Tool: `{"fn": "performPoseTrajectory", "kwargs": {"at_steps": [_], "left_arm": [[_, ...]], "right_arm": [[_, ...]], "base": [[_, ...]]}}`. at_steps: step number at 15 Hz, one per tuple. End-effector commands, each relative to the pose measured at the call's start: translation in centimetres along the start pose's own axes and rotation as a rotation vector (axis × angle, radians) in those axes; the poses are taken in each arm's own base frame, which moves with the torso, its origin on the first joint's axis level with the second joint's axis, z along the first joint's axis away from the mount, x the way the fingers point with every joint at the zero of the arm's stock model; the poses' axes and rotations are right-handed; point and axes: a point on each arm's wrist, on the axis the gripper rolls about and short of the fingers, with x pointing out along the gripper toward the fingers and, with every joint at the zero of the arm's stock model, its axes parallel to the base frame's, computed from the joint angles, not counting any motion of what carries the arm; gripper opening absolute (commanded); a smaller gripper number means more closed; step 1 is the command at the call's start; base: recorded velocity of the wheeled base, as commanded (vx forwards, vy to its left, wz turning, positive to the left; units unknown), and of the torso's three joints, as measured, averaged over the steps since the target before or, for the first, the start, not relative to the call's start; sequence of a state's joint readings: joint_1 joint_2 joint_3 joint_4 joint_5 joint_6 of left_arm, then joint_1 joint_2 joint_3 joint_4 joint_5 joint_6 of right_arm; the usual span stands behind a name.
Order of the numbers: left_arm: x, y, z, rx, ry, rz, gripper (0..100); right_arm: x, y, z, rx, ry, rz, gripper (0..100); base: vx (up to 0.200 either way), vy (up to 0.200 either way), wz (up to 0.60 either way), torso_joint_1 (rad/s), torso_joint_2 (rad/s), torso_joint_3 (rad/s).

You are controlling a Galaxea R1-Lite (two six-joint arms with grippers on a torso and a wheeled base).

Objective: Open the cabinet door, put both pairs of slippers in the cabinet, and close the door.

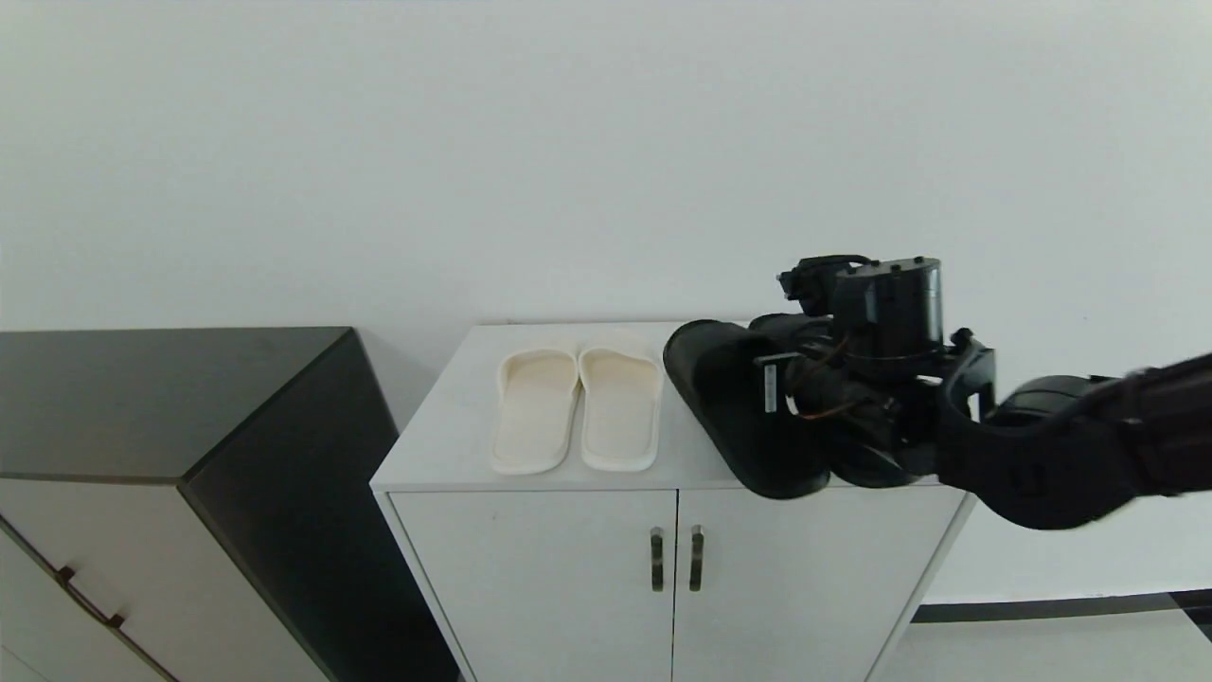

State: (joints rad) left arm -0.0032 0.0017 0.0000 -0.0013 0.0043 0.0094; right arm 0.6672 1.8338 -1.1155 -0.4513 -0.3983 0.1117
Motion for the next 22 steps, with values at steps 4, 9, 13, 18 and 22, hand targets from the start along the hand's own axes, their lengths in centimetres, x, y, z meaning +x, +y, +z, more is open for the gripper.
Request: {"fn": "performPoseTrajectory", "kwargs": {"at_steps": [4, 9, 13, 18, 22], "left_arm": [[0.0, 0.0, 0.0, 0.001, 0.001, -0.001, 0], [0.0, 0.0, 0.0, 0.003, 0.001, -0.001, 0], [0.0, 0.0, 0.0, -0.014, 0.001, -0.001, 0], [0.0, 0.0, 0.0, -0.012, 0.0, -0.001, 0], [0.0, 0.0, 0.0, -0.017, 0.001, 0.0, 0]], "right_arm": [[-15.2, -3.7, -1.5, -0.048, 0.074, 0.47, 0], [-14.4, -3.4, -3.5, -0.081, 0.168, 0.471, 0], [-14.4, -3.5, -4.5, -0.159, 0.16, 0.509, 0], [-14.0, -3.3, -4.5, -0.162, 0.142, 0.512, 0], [-13.9, -3.3, -5.1, -0.172, 0.165, 0.511, 0]], "base": [[0.0, 0.0, 0.0, 0.0, 0.0, 0.0], [0.0, 0.0, 0.0, 0.0, 0.0, 0.0], [-0.15, 0.0, 0.0, 0.007, 0.0, -0.001], [-0.16, 0.0, 0.0, -0.003, 0.0, 0.005], [0.0, 0.0, 0.0, 0.0, 0.0, 0.0]]}}
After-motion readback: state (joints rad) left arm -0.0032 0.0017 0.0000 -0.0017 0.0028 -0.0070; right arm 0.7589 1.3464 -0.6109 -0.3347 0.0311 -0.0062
